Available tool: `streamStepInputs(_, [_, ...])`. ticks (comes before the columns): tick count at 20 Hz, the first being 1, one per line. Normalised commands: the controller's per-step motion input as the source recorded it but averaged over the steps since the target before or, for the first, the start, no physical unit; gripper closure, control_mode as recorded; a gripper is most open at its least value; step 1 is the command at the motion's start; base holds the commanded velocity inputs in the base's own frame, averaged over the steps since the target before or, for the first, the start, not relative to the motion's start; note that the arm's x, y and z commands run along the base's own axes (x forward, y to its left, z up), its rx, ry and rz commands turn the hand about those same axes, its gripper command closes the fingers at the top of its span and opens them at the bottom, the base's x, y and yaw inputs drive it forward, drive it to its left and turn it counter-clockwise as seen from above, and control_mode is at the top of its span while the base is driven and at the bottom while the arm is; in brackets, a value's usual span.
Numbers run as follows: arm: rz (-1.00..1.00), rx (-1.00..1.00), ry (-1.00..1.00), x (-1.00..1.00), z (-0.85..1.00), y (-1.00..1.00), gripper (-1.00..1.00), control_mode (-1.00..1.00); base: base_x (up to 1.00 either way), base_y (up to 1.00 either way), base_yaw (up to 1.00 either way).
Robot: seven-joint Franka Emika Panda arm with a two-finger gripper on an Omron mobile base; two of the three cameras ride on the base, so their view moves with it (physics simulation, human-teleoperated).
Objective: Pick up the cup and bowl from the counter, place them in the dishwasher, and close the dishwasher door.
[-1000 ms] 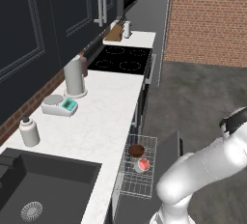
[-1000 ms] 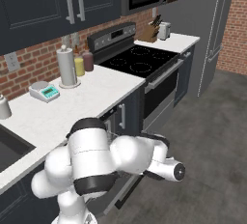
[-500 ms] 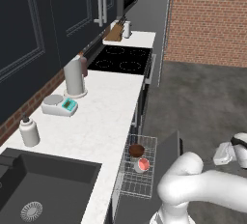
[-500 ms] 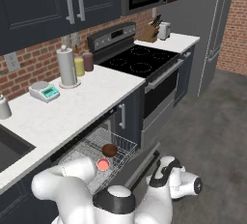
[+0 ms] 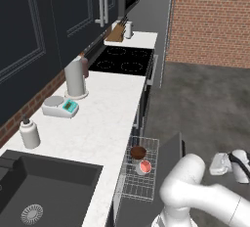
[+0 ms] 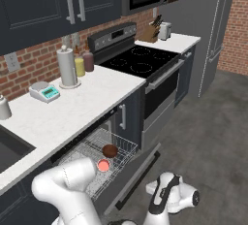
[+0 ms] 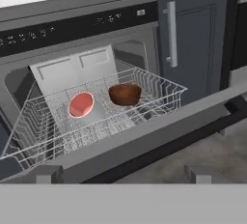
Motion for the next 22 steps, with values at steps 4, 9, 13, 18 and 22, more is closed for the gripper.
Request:
streamStepInputs(4, [0.04,0.13,-0.02,0.34,-0.50,0.00,-1.00,-1.00,0.00,0.00,0.00])
streamStepInputs(9, [0.12,0.17,-0.13,0.23,-0.42,0.00,-1.00,-1.00,0.00,0.00,0.00])
streamStepInputs(13, [0.12,0.20,-0.02,0.26,-0.52,0.00,-1.00,-1.00,0.00,0.00,0.00])
streamStepInputs(18, [0.09,0.11,-0.07,0.23,-0.58,0.00,-1.00,-1.00,0.00,0.00,0.00])
streamStepInputs(22, [0.06,0.05,-0.08,0.20,-0.44,0.00,-1.00,-1.00,0.00,0.00,0.00])
